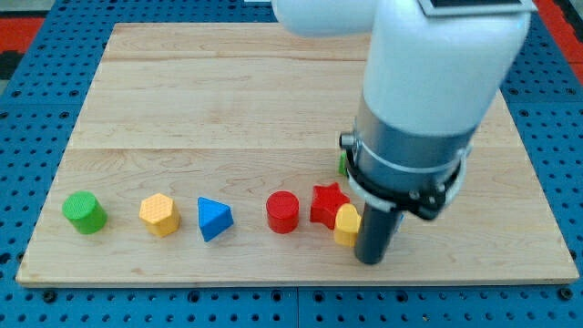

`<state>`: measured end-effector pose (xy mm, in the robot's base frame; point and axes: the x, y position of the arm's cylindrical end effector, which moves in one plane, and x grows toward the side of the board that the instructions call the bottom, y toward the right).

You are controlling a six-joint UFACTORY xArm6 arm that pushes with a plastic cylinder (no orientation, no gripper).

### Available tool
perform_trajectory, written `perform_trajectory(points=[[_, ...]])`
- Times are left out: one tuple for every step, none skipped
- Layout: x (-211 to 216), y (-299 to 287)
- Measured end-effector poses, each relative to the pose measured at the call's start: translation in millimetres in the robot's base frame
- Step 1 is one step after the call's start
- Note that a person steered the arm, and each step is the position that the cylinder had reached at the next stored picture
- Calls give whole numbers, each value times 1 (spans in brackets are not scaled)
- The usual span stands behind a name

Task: Slightly push the red circle into the left of the red star

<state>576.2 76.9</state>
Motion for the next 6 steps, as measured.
perform_trajectory(points=[[-35, 0], [-50, 0], [-24, 0], [-7, 5], [16, -35], [-2, -110]])
